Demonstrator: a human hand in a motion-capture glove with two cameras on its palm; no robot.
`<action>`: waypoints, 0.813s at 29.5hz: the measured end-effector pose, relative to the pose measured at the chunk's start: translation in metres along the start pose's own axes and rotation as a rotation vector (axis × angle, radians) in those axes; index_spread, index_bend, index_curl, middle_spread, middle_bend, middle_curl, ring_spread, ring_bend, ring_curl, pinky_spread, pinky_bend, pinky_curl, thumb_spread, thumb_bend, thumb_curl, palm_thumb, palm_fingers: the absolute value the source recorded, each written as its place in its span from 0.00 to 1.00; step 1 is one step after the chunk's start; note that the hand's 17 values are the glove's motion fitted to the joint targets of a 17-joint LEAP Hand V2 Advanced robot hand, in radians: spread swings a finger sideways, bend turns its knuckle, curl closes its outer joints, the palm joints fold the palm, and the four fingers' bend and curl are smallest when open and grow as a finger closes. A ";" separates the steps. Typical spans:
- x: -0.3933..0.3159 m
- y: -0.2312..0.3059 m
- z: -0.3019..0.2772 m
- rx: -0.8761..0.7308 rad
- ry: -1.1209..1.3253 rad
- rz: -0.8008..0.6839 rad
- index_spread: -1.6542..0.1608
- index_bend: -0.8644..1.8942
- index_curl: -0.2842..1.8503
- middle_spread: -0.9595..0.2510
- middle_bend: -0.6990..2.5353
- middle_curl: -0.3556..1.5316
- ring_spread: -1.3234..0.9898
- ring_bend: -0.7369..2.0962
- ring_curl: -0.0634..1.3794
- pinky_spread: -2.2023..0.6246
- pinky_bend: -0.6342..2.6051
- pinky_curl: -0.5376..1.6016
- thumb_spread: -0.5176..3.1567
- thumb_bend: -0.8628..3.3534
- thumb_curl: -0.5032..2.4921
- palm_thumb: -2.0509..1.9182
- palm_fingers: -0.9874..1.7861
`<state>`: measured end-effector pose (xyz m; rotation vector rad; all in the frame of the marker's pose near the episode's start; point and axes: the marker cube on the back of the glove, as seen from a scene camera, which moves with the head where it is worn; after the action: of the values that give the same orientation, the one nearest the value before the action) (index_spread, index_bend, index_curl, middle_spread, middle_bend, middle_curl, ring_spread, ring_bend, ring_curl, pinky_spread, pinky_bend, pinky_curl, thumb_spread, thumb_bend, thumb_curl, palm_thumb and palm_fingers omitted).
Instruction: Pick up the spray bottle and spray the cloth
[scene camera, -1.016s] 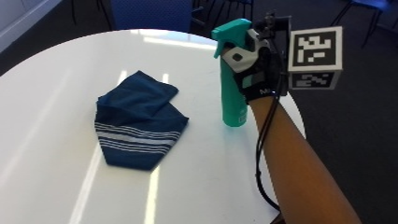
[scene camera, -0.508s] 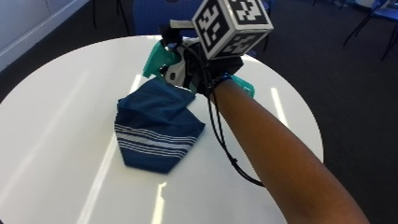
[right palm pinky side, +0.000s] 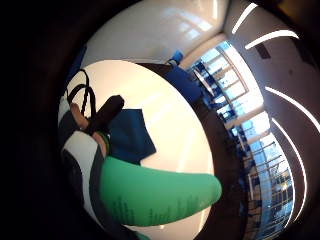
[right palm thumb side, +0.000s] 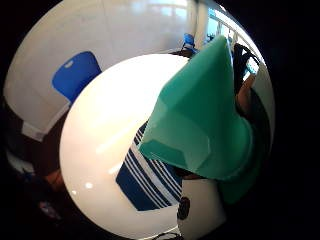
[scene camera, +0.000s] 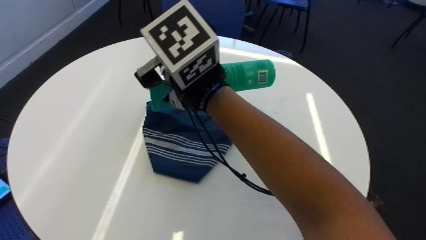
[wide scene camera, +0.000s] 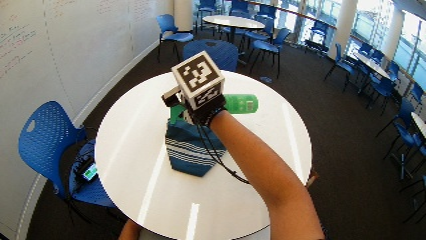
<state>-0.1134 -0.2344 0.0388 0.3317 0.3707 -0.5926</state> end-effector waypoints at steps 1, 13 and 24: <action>-0.004 0.001 0.002 -0.003 0.041 -0.021 0.74 0.41 0.39 0.64 0.36 0.45 0.48 0.45 0.36 0.70 0.34 0.44 0.22 0.20 0.43 0.75 0.84; -0.040 0.006 0.021 -0.014 0.297 -0.221 0.74 0.41 0.39 0.64 0.36 0.45 0.48 0.45 0.36 0.70 0.34 0.43 0.22 0.20 0.43 0.75 0.84; -0.051 0.006 0.023 -0.002 0.337 -0.266 0.74 0.41 0.39 0.64 0.36 0.45 0.48 0.45 0.36 0.70 0.34 0.43 0.22 0.20 0.43 0.75 0.84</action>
<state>-0.1434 -0.2146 0.0822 0.3840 0.7478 -0.7988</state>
